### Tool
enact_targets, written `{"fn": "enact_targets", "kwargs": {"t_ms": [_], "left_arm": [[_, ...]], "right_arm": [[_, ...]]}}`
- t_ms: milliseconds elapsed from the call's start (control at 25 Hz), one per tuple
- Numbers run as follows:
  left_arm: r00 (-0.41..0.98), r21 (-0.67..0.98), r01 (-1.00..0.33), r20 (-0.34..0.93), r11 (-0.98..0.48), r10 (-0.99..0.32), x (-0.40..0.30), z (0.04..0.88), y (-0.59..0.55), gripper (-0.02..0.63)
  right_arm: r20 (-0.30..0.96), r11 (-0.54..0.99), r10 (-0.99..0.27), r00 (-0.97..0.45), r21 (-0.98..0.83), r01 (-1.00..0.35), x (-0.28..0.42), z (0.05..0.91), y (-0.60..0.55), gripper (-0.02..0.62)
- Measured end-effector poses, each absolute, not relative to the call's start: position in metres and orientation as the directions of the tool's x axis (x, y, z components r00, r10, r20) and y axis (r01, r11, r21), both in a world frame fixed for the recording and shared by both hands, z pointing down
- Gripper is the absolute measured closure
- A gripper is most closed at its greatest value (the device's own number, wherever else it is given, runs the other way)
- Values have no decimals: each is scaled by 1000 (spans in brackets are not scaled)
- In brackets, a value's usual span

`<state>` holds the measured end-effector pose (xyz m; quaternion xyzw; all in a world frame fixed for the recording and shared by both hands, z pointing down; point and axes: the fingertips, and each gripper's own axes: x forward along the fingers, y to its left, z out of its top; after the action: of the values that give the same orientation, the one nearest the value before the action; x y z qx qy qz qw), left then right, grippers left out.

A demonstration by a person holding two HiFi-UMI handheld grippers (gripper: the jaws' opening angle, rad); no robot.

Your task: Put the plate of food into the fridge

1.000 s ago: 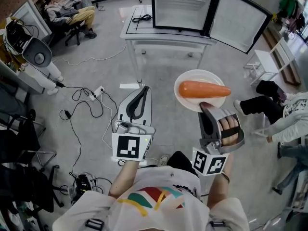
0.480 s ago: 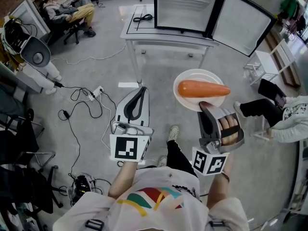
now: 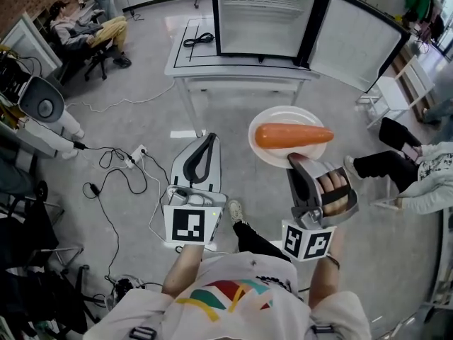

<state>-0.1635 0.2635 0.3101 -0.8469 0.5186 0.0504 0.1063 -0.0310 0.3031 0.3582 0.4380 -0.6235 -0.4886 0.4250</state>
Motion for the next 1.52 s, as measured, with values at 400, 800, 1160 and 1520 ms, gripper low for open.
{"fn": "enact_targets", "kwargs": {"t_ms": [400,800,1160,1520], "left_arm": [[458,-134,-889,-232,-438,-858,-153,306,121,598],[479,-118,-878,-193,-464,-857,-142,314,38,598],[458,-136,-888,-203,-438,-865,-140,295,11,598],[453,-148,-891,-236,-429,-860,-140,279,6,598]], "right_arm": [[93,122,-971,-219,985,-121,-14,357,169,575],[111,145,-969,-220,979,-144,-12,365,87,575],[111,153,-964,-240,974,-165,-1,358,59,575],[95,140,-965,-245,975,-174,1,353,52,575]]}}
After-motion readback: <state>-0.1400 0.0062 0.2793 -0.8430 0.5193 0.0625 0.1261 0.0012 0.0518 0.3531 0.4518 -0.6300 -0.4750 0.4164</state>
